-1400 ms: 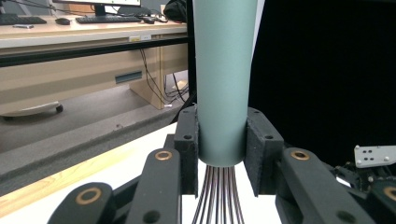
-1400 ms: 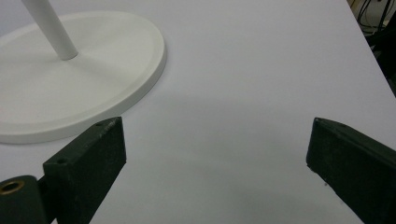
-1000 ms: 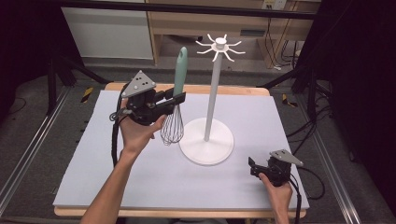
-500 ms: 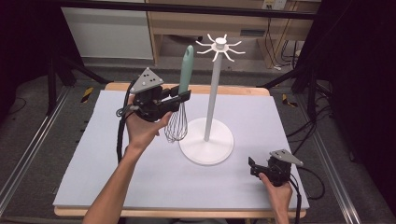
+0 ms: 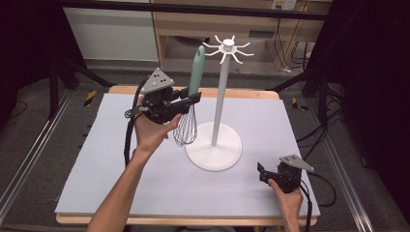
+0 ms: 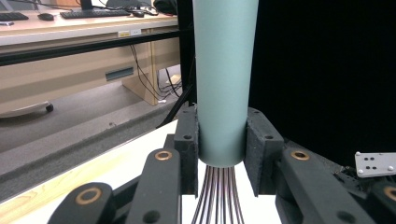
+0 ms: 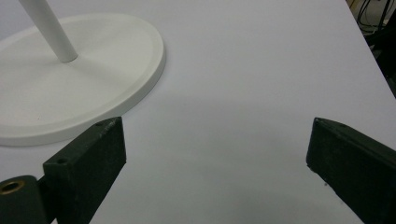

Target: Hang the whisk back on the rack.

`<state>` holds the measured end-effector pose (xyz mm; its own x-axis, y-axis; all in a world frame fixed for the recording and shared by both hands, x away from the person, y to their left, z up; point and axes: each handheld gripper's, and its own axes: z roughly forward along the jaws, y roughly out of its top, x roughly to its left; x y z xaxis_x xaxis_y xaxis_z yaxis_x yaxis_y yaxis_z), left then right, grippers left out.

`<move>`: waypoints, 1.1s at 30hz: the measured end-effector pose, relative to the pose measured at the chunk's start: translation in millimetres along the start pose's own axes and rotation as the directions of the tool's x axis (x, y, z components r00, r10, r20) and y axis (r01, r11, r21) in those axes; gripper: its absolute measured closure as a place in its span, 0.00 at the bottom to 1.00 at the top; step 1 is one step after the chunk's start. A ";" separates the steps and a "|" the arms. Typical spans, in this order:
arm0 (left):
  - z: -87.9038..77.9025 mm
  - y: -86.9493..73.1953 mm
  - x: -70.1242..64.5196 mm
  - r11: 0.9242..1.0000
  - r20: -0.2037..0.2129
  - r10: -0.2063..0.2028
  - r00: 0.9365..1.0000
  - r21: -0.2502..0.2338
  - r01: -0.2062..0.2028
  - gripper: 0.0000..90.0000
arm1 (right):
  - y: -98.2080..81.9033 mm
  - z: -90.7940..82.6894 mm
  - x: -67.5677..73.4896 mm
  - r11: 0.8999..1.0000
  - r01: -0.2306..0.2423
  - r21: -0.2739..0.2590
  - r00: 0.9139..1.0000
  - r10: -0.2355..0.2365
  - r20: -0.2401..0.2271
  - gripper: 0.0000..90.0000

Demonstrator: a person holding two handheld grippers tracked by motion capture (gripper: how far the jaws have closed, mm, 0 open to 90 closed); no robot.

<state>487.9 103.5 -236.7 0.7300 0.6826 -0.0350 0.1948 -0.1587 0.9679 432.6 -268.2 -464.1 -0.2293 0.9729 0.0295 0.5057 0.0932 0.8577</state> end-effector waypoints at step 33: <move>23.1 3.7 -5.8 1.000 0.000 0.012 1.000 0.025 -0.012 0.76 | 0.5 0.0 -0.7 1.000 -0.004 -0.003 1.000 0.004 -0.001 0.06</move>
<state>499.5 82.5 -238.6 0.7323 0.6806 -0.0234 0.2024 -0.1846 0.9617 433.0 -268.8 -463.7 -0.2281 0.9731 0.0331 0.5040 0.0889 0.8591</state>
